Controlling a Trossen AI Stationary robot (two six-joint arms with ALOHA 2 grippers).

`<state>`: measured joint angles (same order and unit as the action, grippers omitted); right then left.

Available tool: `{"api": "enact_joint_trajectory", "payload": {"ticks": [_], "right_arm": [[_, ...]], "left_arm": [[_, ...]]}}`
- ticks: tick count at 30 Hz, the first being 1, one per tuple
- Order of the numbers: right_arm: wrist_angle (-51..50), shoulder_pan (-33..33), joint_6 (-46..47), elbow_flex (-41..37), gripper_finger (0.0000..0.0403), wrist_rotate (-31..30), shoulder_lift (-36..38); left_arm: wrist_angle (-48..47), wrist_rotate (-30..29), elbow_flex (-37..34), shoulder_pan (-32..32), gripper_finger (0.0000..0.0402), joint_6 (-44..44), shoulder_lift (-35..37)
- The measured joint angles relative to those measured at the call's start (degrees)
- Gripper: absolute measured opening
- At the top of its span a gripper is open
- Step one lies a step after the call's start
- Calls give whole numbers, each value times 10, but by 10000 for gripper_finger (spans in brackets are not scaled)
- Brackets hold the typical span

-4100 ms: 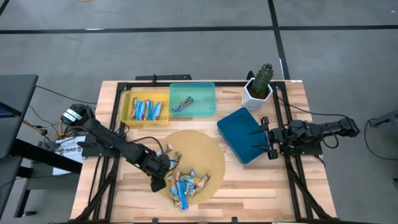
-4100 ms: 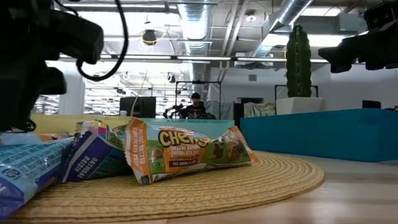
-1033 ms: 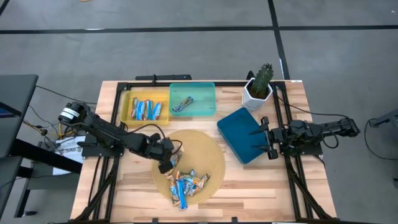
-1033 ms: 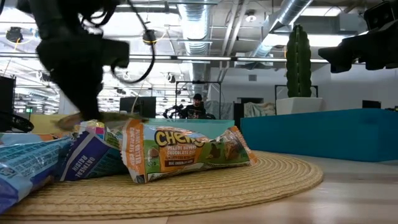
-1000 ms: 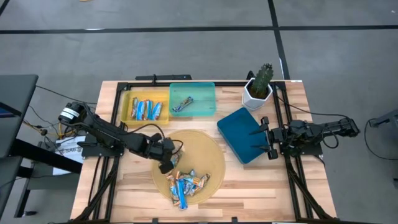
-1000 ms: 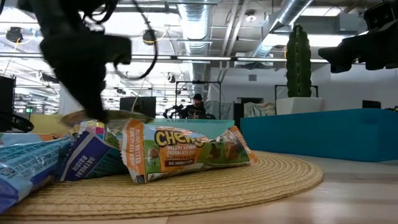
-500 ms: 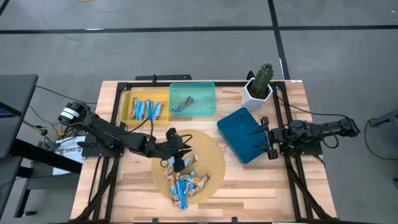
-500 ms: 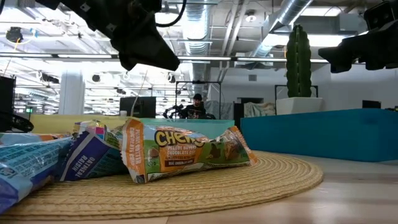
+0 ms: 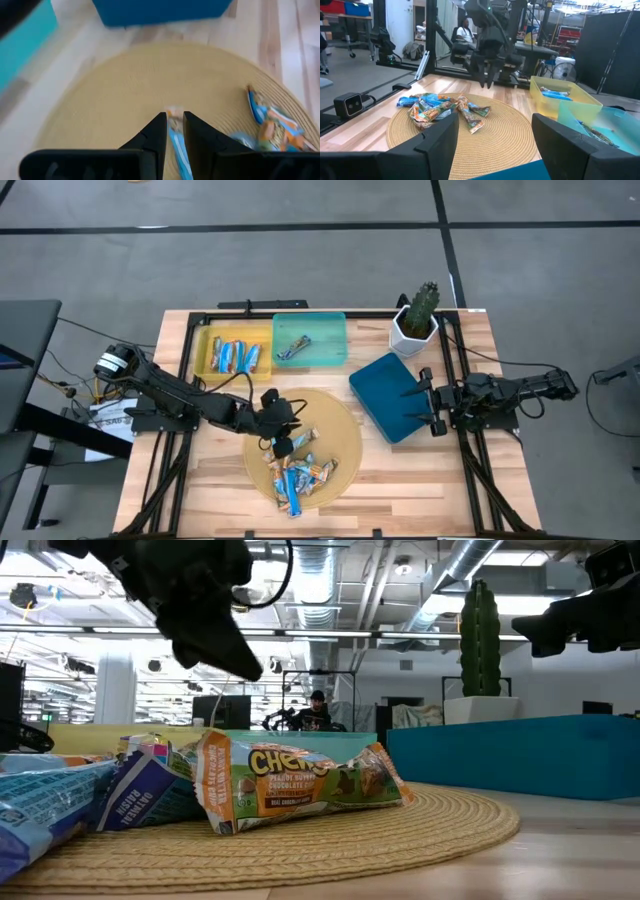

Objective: Pick and place Granola Bars by type
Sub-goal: Put the yellow granola bar into the blue bin

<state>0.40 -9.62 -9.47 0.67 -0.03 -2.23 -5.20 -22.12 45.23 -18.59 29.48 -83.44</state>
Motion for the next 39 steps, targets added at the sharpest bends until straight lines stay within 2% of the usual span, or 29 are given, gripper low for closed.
{"api": "enact_joint_trajectory", "payload": {"ticks": [6,11,18,23,28,39], "right_arm": [[0,0,0,0,244,0,0],[0,0,0,0,244,0,0],[-1,0,0,0,244,0,0],[0,0,0,0,244,0,0],[0,0,0,0,244,0,0],[0,0,0,0,244,0,0]], "left_arm": [[-58,70,0,0,55,71,0],[-80,90,0,-4,60,92,-13],[9,147,0,-7,136,55,-70],[30,155,1,-7,193,19,-94],[17,155,1,-6,227,12,-96],[-4,148,1,-6,231,10,-97]]}}
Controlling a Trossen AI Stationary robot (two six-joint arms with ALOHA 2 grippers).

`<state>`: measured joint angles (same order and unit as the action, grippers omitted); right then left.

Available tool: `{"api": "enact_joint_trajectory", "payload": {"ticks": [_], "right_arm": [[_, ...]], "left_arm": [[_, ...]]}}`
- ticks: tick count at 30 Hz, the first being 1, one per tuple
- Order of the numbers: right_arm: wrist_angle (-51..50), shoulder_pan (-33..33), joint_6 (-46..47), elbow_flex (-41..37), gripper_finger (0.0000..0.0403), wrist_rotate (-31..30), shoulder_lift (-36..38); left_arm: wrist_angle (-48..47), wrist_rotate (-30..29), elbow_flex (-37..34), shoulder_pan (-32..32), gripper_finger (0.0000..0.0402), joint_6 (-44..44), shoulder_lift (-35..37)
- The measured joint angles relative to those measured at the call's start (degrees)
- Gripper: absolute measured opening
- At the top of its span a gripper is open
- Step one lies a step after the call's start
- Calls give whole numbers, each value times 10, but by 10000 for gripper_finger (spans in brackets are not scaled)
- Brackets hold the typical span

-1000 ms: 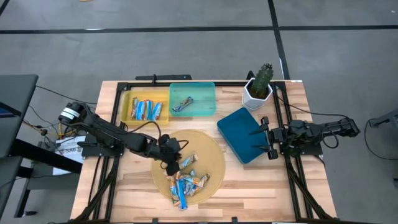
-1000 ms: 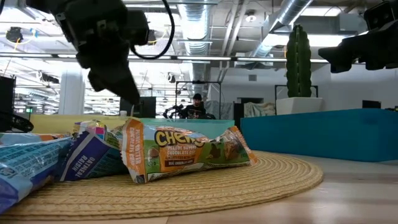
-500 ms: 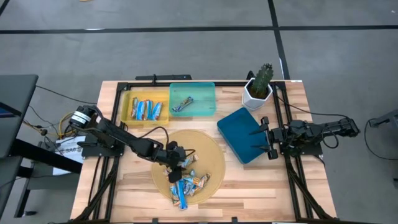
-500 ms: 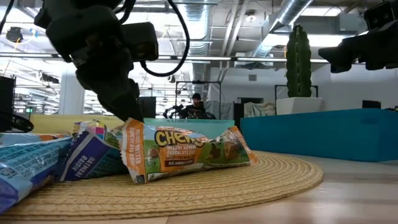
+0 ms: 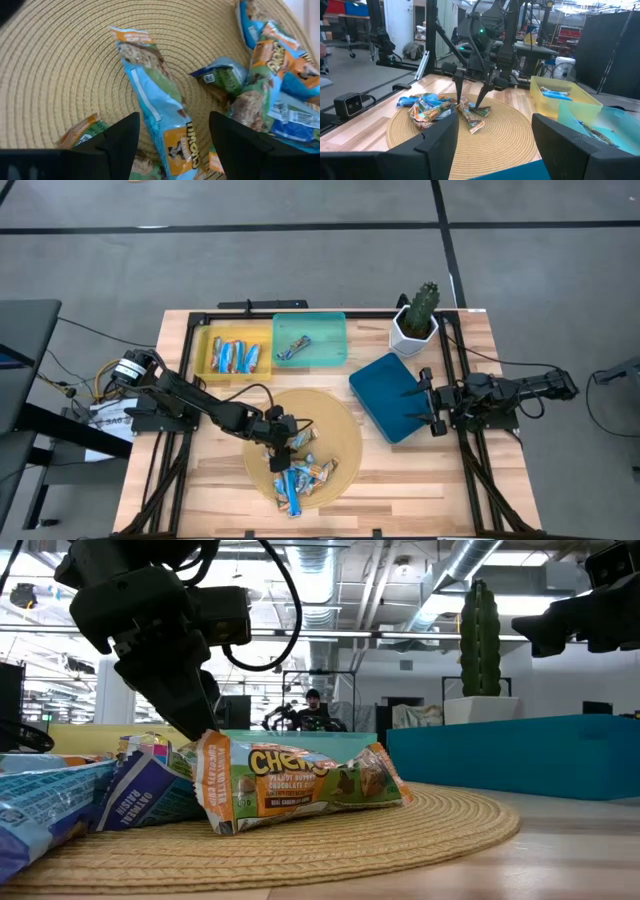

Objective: Pick and place Granola Bars by type
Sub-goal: Put the yellow granola bar into the blue bin

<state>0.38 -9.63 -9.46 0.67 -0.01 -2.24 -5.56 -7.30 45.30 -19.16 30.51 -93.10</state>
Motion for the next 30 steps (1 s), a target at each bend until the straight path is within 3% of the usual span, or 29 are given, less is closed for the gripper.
{"api": "enact_joint_trajectory", "payload": {"ticks": [16,30], "right_arm": [[0,0,0,0,244,0,0],[0,0,0,0,244,0,0]], "left_arm": [[29,-25,0,0,223,-23,-37],[16,-11,0,0,70,-22,-37]]}}
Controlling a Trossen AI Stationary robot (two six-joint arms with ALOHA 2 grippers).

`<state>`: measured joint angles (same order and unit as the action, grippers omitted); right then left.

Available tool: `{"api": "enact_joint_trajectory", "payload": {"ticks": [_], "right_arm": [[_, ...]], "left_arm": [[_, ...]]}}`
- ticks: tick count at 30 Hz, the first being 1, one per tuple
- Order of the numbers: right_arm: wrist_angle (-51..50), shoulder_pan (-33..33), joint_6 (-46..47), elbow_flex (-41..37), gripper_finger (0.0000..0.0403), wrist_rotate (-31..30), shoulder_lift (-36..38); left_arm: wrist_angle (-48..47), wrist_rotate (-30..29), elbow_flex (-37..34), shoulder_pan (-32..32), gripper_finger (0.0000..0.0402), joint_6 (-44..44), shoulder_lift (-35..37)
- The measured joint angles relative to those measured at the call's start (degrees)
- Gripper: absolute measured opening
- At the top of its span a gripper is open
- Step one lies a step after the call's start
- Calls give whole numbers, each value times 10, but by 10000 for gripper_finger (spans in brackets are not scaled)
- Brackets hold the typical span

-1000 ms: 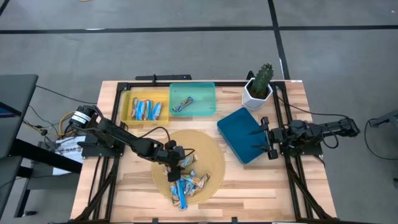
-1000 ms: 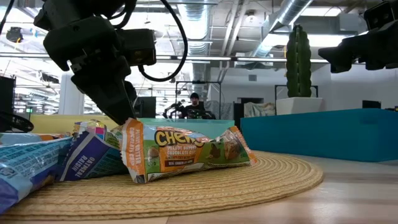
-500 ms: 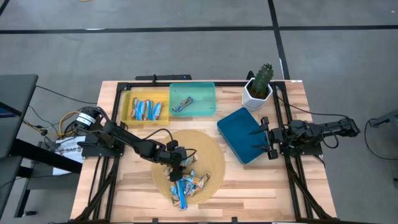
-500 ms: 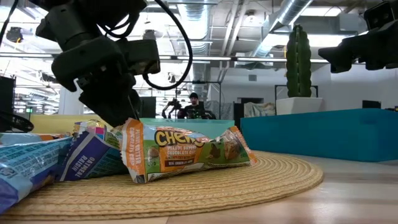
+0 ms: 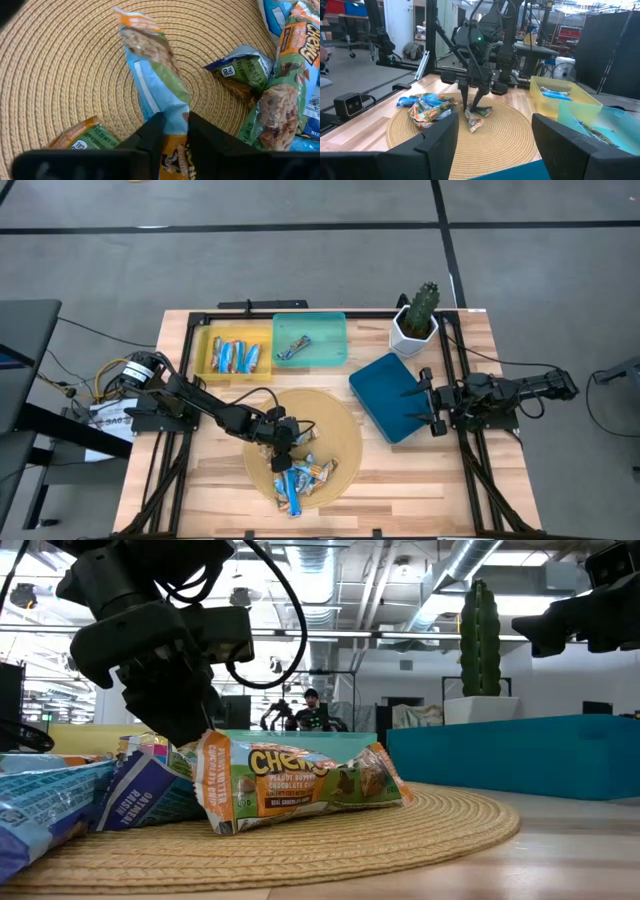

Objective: Pick and place Granola Bars by type
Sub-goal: Put the yellow granola bar into the blue bin

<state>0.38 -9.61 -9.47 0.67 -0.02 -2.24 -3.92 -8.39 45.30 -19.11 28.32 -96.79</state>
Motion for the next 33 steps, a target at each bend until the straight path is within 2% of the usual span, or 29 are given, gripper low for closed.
{"api": "enact_joint_trajectory", "payload": {"ticks": [6,16,23,33], "right_arm": [[0,0,0,0,244,0,0],[0,0,0,0,244,0,0],[0,0,0,0,244,0,0],[0,0,0,0,244,0,0]], "left_arm": [[0,0,0,0,8,0,1],[19,-10,0,0,3,-7,1],[87,-36,0,0,2,-40,1],[225,-133,0,3,2,-116,1]]}}
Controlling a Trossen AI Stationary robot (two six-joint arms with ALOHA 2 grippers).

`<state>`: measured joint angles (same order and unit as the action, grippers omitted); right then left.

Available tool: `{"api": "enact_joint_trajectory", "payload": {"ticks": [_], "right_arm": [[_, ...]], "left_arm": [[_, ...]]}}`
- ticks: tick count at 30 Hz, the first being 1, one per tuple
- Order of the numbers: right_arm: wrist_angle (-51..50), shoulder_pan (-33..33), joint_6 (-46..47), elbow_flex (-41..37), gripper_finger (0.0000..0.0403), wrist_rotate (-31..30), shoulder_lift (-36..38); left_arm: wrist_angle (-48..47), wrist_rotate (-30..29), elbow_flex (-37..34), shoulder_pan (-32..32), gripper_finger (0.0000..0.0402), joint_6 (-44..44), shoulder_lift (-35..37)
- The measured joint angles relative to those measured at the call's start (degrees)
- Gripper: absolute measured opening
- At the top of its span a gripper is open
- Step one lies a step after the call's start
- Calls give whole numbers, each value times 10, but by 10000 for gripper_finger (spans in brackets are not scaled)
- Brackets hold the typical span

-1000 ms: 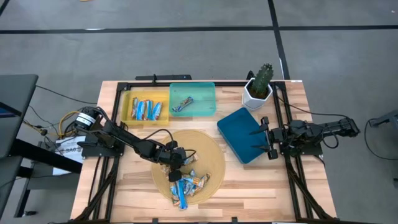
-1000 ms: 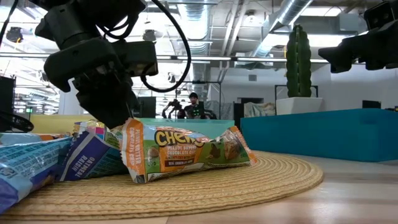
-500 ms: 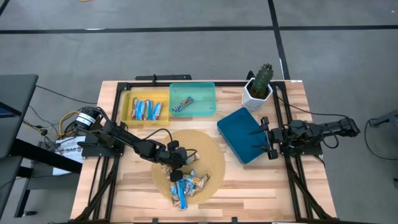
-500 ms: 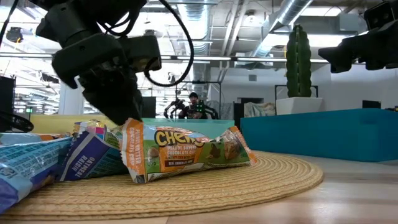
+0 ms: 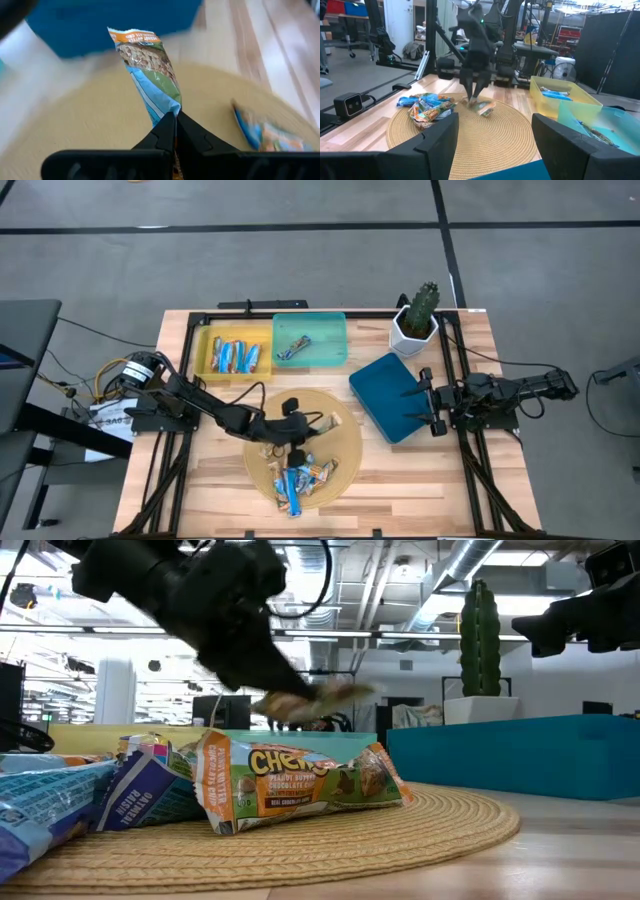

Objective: Pick and place Granola Bars by type
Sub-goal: Put the yellow granola bar into the blue bin

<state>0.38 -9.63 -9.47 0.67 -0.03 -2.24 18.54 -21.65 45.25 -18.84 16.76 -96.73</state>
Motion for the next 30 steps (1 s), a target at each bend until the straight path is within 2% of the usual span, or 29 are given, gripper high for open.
{"api": "enact_joint_trajectory", "payload": {"ticks": [8,15,30], "right_arm": [[0,0,0,0,244,0,0],[0,0,0,0,244,0,0],[0,0,0,0,244,0,0]], "left_arm": [[153,-74,0,25,2,-78,0],[272,-80,0,54,2,-139,0],[284,-76,0,74,2,-146,0]]}}
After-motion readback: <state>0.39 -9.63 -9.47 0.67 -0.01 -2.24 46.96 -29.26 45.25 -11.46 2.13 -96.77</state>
